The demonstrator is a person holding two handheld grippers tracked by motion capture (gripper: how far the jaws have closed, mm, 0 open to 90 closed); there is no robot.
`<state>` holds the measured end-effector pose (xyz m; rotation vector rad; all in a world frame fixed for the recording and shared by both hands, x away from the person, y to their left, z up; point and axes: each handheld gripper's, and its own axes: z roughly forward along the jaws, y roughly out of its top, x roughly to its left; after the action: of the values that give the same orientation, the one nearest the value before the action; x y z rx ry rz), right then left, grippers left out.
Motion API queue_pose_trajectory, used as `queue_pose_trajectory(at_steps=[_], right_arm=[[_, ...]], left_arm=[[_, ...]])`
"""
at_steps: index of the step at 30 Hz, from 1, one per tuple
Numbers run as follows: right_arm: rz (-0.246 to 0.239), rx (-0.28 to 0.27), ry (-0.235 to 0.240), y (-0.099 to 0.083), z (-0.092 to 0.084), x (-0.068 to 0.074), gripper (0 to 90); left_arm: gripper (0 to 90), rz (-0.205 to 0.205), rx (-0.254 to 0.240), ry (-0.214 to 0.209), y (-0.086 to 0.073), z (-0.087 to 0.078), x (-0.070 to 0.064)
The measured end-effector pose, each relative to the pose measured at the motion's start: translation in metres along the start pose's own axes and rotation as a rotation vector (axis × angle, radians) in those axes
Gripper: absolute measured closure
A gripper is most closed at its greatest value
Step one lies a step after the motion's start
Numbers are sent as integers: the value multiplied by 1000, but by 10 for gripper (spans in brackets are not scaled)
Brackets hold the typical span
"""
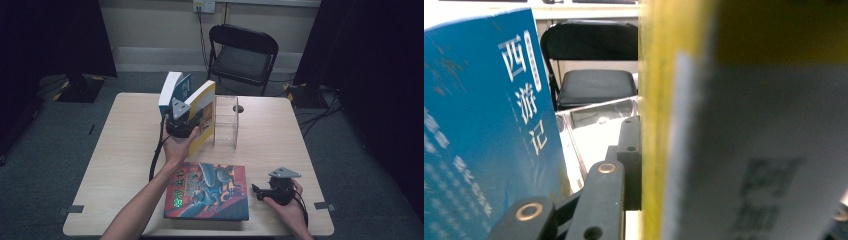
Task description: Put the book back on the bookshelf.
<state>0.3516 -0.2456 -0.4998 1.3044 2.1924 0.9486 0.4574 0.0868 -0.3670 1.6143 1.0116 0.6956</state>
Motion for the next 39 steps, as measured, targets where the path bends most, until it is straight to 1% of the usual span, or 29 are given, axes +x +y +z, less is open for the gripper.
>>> queue_pose_trajectory(at_steps=[2, 4, 5, 8, 10, 11, 12, 13, 18, 19, 20, 21, 24, 25, 27, 28, 31, 32, 33, 34, 35, 37, 39], right_arm=[[-1, -1, 0, 0, 0, 0, 128], [-1, -1, 0, 0, 0, 0, 128], [-1, -1, 0, 0, 0, 0, 128], [-1, -1, 0, 0, 0, 0, 128], [0, 0, 0, 0, 0, 0, 129], [0, -1, -1, 0, 0, 0, 129], [0, -1, -1, 0, 0, 0, 129], [0, -1, 0, 0, 0, 0, 129], [0, -1, 0, 0, 0, 0, 129], [0, -1, -1, 0, 0, 0, 130], [0, -1, -1, 0, 0, 0, 130], [0, -1, 0, 0, 0, 0, 130], [0, -1, -1, 0, 0, 0, 130], [0, -1, -1, 0, 0, 0, 130], [0, -1, -1, 0, 0, 0, 130], [0, -1, -1, 0, 0, 0, 130], [0, -1, -1, 0, 0, 0, 130], [0, -1, -1, 0, 0, 0, 130], [0, -1, -1, 0, 0, 0, 130], [0, -1, -1, 0, 0, 0, 130], [0, -1, -1, 0, 0, 0, 130], [0, -1, -1, 0, 0, 0, 130], [0, -1, -1, 0, 0, 0, 129]], left_arm=[[758, 2, 3, 1, -2, 3, -1], [757, 32, 9, -3, -4, 6, -4], [757, 33, 8, 0, -6, 7, -4], [757, 2, 14, 0, -11, 12, -1], [757, -15, 12, 7, -16, 14, 0], [757, -9, 20, 3, -21, 17, 3], [757, -9, 20, 3, -21, 17, 3], [757, -16, 20, 6, -26, 18, 3], [754, -8, 24, -4, -28, 16, 4], [747, -9, 36, -18, -27, 14, 5], [736, -9, 36, -18, -27, 14, 5], [736, -7, 25, -20, -27, 12, 4], [735, 25, 42, -25, -25, 6, 3], [737, 30, 44, -26, -26, 4, 2], [714, 26, 44, -48, -26, -1, 2], [699, 29, 39, -49, -25, -5, 1], [677, 26, 39, -50, -24, -7, -1], [677, 28, 48, -46, -23, -9, -2], [674, 32, 45, -43, -22, -12, -3], [653, 37, 51, -51, -19, -15, -3], [632, 27, 51, -57, -17, -17, -3], [612, 26, 54, -61, -14, -19, -2], [597, 3, 71, -83, -6, -24, 0]])
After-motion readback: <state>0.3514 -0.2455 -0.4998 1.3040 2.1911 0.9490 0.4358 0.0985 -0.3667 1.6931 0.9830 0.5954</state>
